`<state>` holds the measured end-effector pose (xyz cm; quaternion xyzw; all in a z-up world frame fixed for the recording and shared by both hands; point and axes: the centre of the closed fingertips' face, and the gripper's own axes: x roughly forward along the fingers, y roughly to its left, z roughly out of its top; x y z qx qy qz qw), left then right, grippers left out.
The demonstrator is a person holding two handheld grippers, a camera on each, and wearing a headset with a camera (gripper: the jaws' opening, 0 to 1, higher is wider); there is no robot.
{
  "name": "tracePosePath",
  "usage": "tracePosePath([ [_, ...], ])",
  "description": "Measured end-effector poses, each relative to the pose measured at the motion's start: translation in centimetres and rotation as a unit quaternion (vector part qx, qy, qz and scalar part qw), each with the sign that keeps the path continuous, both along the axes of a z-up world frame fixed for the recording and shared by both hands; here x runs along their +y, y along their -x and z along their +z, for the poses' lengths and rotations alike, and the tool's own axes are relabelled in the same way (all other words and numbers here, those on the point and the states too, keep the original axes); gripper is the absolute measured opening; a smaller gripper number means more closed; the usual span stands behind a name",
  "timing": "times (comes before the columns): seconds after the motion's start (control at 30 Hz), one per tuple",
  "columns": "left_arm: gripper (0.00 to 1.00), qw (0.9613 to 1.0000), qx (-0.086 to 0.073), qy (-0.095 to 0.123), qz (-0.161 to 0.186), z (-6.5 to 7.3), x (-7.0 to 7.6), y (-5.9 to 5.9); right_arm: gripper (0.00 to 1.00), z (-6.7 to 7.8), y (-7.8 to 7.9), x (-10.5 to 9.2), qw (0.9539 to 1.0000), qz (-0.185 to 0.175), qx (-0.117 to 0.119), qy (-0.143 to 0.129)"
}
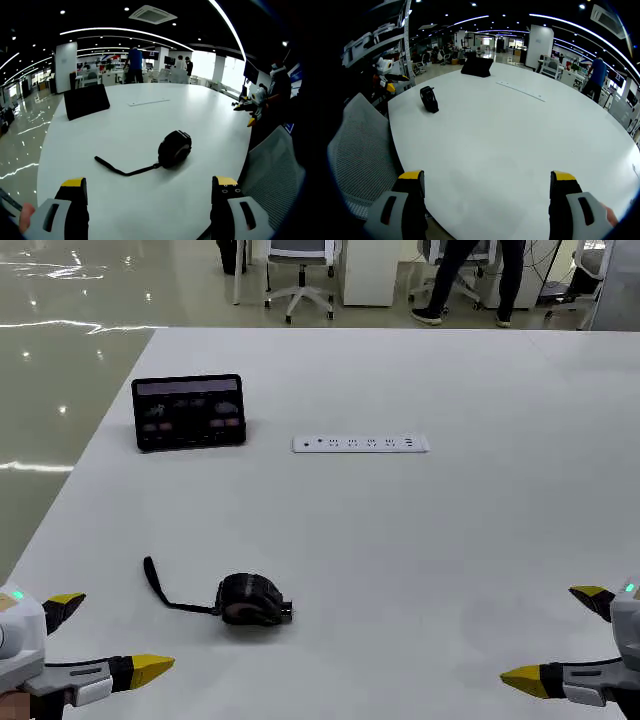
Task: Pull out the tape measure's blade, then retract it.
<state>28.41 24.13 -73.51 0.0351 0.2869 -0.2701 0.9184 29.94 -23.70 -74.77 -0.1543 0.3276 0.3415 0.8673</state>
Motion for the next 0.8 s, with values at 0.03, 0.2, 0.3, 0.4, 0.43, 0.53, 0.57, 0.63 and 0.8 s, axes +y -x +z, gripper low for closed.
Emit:
tracePosePath([
  [0.03,1.00,1.0000,0.001,0.001,0.000,-0.01,-0.03,0.04,1.00,0.01,-0.02,-0.01,1.0000,0.000,-0.002,0.001],
  [0.2,1.00,1.0000,0.000,0.001,0.000,0.00,-0.04,0.02,1.00,0.05,0.26,0.24,1.0000,0.001,0.002,0.000],
  [0.3,1.00,1.0000,0.000,0.001,0.000,0.01,-0.07,0.02,1.00,0.19,0.27,0.27,1.0000,0.000,0.001,-0.001],
  [0.4,1.00,1.0000,0.002,0.001,-0.003,-0.10,-0.18,0.12,1.00,0.25,0.43,0.44,1.0000,0.001,0.000,0.000],
  [0.43,1.00,1.0000,0.003,0.001,-0.003,-0.14,-0.19,0.16,1.00,0.30,0.45,0.50,1.0000,0.003,-0.003,0.002],
  [0.53,1.00,1.0000,0.004,0.002,-0.004,-0.18,-0.23,0.19,1.00,0.46,0.42,0.58,1.0000,0.002,-0.005,0.000],
  [0.57,1.00,1.0000,0.004,0.002,-0.004,-0.21,-0.26,0.22,1.00,0.49,0.38,0.56,1.0000,0.002,-0.006,0.001],
  [0.63,1.00,0.9999,-0.002,-0.005,-0.010,-0.19,-0.32,0.18,1.00,0.52,0.35,0.59,1.0000,0.002,-0.006,0.002],
  [0.8,1.00,0.9996,-0.016,-0.008,-0.023,0.13,-0.62,-0.22,1.00,0.62,0.15,0.67,1.0000,0.004,-0.008,0.004],
])
